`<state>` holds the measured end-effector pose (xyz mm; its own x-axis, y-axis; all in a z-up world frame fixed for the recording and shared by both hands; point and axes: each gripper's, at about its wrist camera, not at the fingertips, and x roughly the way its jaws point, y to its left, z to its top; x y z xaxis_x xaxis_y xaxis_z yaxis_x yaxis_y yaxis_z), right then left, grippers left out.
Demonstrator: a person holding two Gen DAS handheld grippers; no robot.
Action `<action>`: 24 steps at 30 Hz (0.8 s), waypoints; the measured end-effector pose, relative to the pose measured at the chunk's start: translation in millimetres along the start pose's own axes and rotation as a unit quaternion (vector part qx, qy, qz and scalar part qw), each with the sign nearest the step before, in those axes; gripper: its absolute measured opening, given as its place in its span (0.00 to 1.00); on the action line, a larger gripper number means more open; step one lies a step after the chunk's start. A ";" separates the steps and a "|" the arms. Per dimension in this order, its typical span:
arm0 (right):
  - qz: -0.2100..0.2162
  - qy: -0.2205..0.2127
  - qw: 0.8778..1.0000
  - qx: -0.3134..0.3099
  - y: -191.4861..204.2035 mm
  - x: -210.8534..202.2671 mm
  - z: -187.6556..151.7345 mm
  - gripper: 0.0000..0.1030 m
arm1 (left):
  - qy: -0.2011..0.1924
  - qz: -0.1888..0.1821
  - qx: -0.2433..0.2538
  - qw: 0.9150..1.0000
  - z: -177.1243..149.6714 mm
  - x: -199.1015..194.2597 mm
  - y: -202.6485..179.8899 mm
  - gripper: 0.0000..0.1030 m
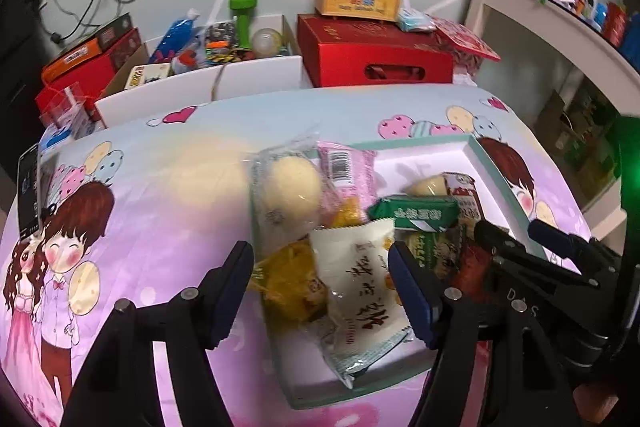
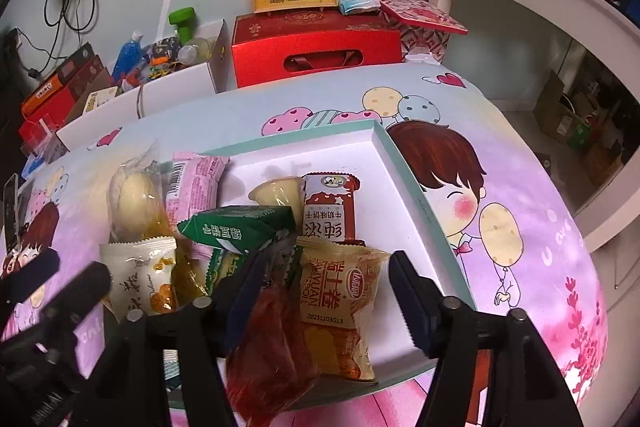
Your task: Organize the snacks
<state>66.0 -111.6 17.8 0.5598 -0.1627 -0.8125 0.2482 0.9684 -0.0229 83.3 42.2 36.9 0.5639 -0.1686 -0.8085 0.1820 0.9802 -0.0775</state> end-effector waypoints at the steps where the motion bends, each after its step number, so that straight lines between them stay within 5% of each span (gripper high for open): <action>1: 0.000 0.000 1.000 0.000 0.2 0.2 -0.1 0.74 | -0.002 0.001 -0.004 1.000 0.3 -0.8 2.9 0.74; 5: 0.004 0.000 1.000 0.000 0.6 0.6 -1.2 0.76 | -0.003 0.014 -0.023 1.000 -0.5 0.4 14.8 0.88; 9: 0.011 -0.006 1.000 0.000 3.3 -1.9 -3.5 1.00 | -0.006 0.031 -0.037 0.999 -3.5 0.6 26.3 0.95; 24: 0.048 -0.037 0.998 -0.008 16.1 -36.7 -33.6 1.00 | 0.003 0.060 -0.072 0.996 -42.3 -23.3 63.5 0.96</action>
<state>22.8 -83.7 27.7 0.6372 -0.0812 -0.7664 0.1779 0.9831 0.0438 47.6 112.8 26.1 0.5691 -0.0486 -0.8208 -0.0050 0.9980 -0.0626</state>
